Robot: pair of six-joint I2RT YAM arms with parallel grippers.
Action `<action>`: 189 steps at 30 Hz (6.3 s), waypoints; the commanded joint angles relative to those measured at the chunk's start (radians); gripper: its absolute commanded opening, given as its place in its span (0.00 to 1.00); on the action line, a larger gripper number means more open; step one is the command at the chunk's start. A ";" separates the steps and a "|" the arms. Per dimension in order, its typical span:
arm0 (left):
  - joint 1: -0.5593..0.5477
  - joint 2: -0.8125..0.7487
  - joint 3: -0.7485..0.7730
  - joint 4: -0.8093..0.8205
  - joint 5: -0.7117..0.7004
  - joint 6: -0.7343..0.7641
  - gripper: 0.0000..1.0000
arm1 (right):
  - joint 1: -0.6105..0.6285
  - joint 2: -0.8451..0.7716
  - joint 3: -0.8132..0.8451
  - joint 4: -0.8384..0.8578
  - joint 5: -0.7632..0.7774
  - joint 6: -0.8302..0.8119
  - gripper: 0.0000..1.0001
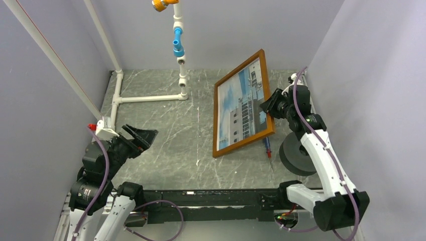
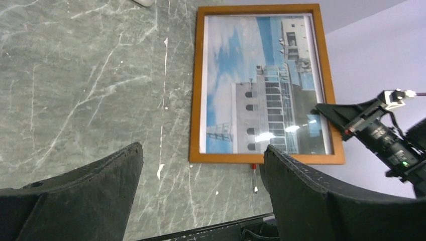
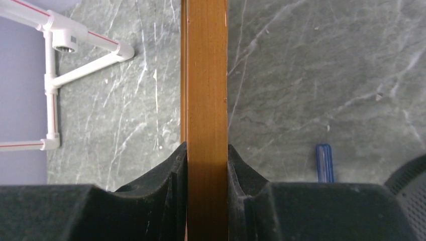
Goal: Take the photo out of the frame
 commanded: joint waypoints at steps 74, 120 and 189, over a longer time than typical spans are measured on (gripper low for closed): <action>-0.001 0.023 -0.105 0.083 0.126 -0.018 0.90 | -0.221 0.534 -0.297 0.457 -0.188 -0.173 0.10; -0.001 0.086 -0.179 0.131 0.277 0.022 0.92 | -0.019 0.641 -0.011 0.247 0.264 -0.212 0.23; -0.001 0.085 0.172 -0.092 0.219 0.140 0.92 | 0.987 0.592 0.112 -0.066 0.890 0.538 0.00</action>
